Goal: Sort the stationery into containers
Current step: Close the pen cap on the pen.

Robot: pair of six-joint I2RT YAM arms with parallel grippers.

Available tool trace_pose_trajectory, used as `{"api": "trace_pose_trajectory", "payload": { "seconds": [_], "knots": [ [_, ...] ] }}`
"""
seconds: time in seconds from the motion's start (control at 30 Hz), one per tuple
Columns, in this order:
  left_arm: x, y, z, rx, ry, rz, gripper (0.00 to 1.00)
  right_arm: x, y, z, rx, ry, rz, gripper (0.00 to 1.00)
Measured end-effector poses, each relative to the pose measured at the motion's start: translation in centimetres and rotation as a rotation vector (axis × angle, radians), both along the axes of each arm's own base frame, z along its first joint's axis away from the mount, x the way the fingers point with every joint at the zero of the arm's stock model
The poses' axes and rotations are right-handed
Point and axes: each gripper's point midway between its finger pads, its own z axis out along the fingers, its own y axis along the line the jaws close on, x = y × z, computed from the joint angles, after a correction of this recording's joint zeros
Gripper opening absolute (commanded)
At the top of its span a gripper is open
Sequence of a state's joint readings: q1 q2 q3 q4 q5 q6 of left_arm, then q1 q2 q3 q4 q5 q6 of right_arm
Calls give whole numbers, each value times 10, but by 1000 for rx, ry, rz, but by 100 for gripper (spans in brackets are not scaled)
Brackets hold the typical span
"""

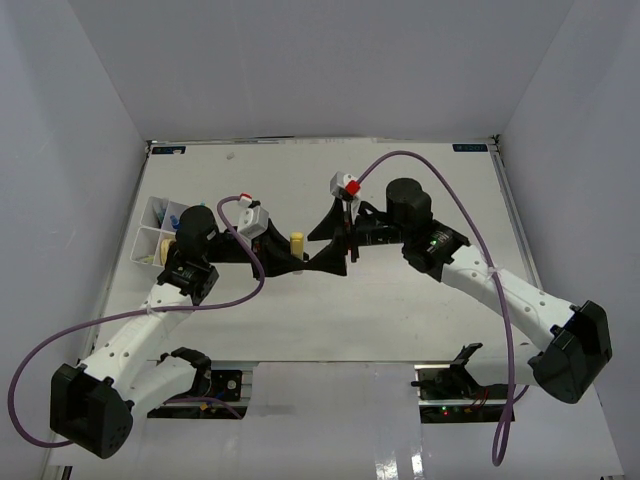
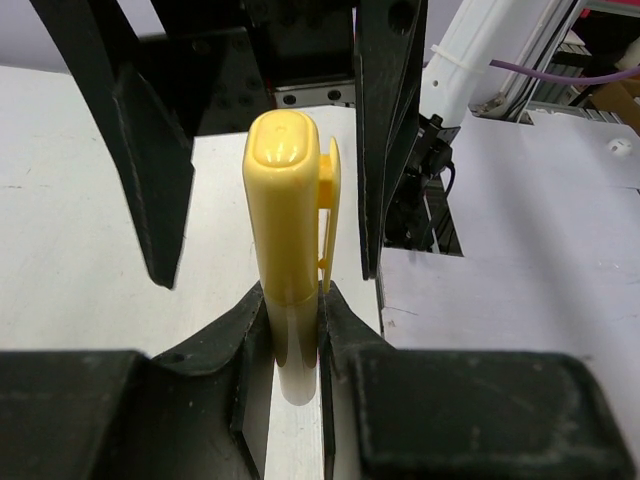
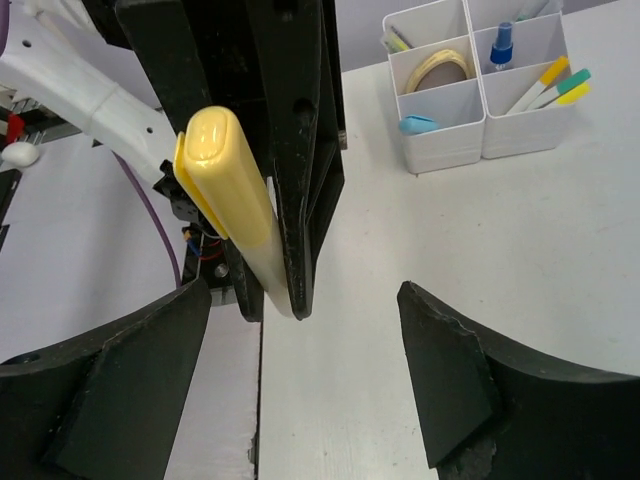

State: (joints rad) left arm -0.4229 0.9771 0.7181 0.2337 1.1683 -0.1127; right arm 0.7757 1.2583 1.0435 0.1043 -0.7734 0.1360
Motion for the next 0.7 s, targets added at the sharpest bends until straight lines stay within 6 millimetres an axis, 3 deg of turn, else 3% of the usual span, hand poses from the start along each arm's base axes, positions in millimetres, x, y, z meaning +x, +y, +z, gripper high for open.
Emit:
{"api": "trace_pose_trajectory", "payload": {
  "seconds": [0.47,0.7],
  "knots": [
    [3,-1,-4,19,16,0,0,14,7,41,35,-113,8,86],
    [3,-1,-6,23,27,1,0,17,17,38,42,-88,50,84]
  ]
}}
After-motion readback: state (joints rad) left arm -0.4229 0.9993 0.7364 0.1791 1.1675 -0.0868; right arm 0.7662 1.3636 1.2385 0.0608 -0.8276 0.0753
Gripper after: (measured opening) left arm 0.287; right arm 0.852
